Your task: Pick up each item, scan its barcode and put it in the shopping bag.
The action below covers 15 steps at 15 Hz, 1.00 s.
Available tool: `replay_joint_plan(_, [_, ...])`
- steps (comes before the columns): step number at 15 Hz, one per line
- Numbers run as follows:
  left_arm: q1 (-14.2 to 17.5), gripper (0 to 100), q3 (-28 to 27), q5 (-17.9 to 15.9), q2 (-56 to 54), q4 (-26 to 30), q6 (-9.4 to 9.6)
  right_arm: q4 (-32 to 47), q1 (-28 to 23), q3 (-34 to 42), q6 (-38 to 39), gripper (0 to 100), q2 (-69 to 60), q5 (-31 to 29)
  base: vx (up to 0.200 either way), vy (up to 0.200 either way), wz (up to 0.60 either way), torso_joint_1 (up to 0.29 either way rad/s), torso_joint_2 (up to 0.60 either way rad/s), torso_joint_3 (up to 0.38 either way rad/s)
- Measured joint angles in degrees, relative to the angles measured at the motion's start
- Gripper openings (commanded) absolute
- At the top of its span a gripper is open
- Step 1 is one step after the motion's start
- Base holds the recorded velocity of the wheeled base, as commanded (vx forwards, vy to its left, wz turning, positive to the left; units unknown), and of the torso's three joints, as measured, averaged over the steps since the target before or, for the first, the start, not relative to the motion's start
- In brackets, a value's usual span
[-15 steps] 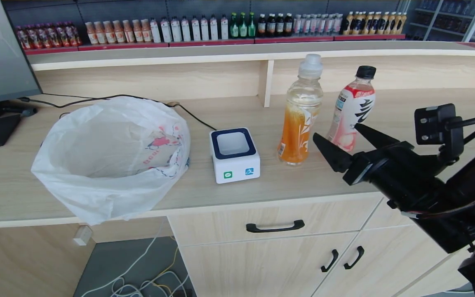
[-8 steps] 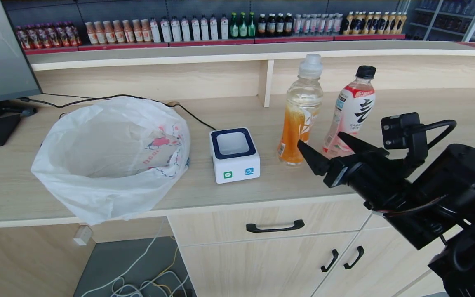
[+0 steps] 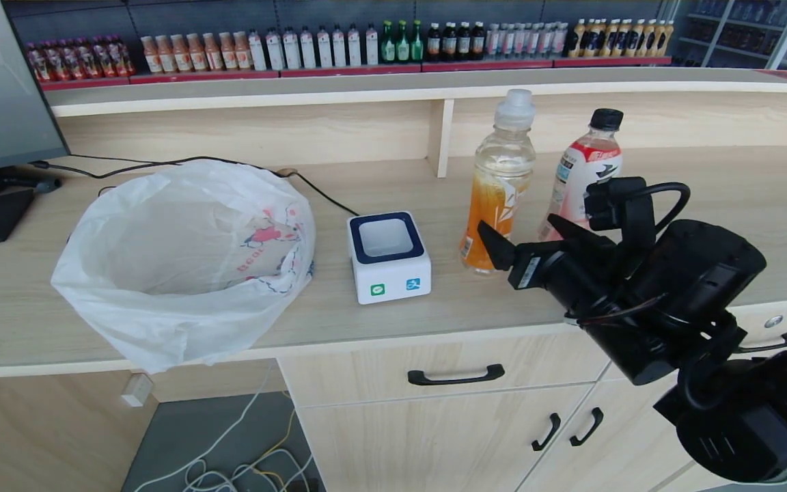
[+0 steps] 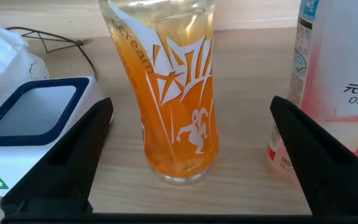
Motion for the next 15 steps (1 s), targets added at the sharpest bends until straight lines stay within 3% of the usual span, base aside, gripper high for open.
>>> replay_joint_plan(15, [0.0, 100, 0.0, 0.0, 0.0, 0.0, -0.02, 0.0, 1.1, -10.9, -5.4, 100, 8.2, -4.8, 0.000, 0.000, 0.00, 0.000, 0.00, 0.000])
